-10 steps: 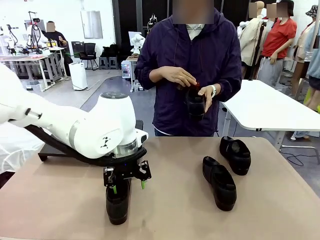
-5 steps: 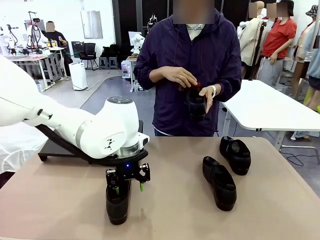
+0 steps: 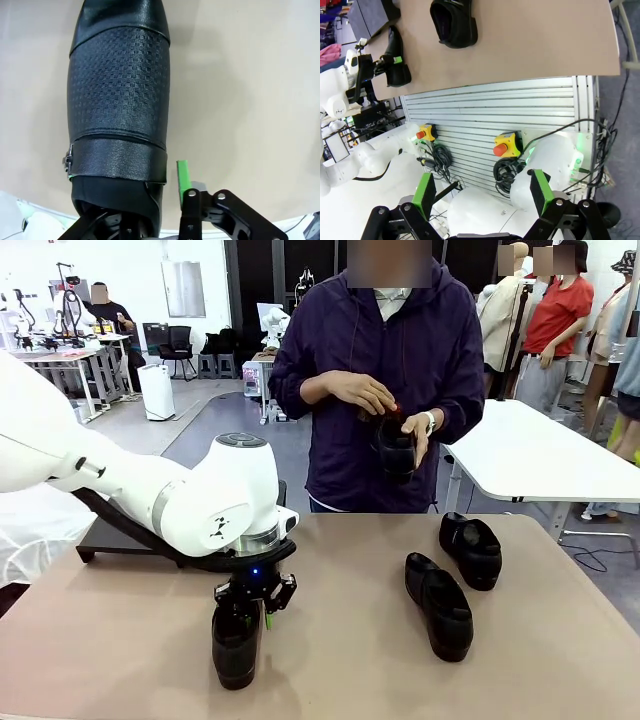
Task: Organize the shoes by placing them on the stand.
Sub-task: Place the Shoe from the middle of the table onto the Shoes Stand.
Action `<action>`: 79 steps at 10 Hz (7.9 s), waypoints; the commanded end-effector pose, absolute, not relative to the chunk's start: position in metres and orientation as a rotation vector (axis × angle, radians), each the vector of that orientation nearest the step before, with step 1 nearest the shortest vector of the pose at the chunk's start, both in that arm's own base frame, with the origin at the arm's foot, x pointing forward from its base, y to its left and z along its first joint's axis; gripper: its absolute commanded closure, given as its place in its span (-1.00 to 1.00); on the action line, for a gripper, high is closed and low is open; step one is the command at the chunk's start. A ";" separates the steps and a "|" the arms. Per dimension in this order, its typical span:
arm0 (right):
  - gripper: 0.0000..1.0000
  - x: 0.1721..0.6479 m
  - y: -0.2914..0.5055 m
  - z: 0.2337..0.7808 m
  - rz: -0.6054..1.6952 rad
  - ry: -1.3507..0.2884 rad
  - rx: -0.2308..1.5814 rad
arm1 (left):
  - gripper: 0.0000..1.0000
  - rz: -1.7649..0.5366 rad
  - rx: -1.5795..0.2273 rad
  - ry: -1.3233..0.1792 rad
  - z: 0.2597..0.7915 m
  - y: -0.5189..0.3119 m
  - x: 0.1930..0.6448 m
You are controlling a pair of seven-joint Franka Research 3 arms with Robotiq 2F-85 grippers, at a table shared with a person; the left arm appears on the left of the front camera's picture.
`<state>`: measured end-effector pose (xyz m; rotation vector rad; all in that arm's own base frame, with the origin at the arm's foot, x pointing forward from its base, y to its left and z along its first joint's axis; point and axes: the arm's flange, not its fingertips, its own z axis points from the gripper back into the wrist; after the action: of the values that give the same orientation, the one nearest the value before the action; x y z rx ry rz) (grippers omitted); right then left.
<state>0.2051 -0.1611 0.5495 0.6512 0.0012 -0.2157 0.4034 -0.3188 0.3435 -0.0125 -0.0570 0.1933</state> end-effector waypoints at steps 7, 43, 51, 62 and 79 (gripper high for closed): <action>-1.00 0.204 -0.166 0.552 -0.190 0.000 0.642 | 1.00 -0.041 0.002 -0.025 0.420 -0.308 0.354; -1.00 0.204 -0.166 0.552 -0.190 0.000 0.642 | 1.00 -0.059 0.082 -0.739 0.450 0.000 0.532; -1.00 0.204 -0.166 0.552 -0.190 0.000 0.642 | 1.00 -0.047 0.197 -0.719 0.418 -0.004 0.558; -1.00 0.204 -0.166 0.552 -0.190 0.000 0.642 | -1.00 -0.050 0.210 -0.674 0.413 -0.011 0.570; -1.00 0.204 -0.166 0.552 -0.190 0.000 0.642 | -1.00 -0.290 -0.255 -0.195 0.557 0.045 0.309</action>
<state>0.2053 -0.1613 0.5494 0.6511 0.0021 -0.2148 0.3130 0.0427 0.5632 -0.2011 -0.1910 -0.2232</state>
